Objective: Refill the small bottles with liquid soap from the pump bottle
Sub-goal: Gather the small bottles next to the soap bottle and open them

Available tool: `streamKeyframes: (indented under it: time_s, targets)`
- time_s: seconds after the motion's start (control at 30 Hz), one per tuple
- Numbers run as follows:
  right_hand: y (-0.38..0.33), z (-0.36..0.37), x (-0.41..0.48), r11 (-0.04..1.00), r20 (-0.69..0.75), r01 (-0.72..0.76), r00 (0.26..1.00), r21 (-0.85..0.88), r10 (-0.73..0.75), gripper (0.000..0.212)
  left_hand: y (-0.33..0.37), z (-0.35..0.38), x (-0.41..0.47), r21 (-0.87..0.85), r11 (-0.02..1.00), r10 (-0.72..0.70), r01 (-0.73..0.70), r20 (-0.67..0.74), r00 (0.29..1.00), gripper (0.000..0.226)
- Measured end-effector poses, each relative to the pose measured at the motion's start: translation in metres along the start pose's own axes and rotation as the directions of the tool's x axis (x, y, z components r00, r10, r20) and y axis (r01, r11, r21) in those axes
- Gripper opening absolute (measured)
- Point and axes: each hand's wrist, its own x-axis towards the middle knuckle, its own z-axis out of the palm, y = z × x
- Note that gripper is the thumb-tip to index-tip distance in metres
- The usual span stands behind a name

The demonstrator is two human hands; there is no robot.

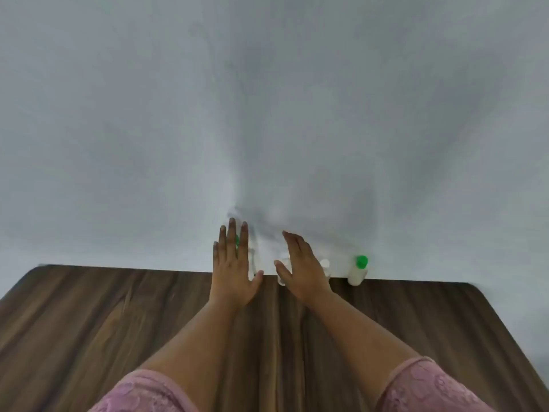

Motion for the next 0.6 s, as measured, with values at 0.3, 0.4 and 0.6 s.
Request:
streamKeyframes:
  time_s: [0.3,0.4,0.6]
  targets:
    - [-0.004,0.063,0.046,0.976,0.157,-0.071,0.987,0.207,0.038,0.061,-0.038,0.026,0.028,-0.307,0.854,-0.41,0.421,0.102,0.906,0.085]
    - [-0.004,0.078,0.055,0.97,0.255,-0.127,0.964,0.206,0.072,0.065,-0.047,0.029,0.031,-0.326,0.818,-0.451,0.475,0.151,0.88,0.071]
    - [-0.004,0.091,0.072,0.959,0.229,-0.154,0.968,0.236,0.099,0.049,-0.073,0.037,0.026,-0.299,0.768,-0.475,0.567,0.329,0.816,0.044]
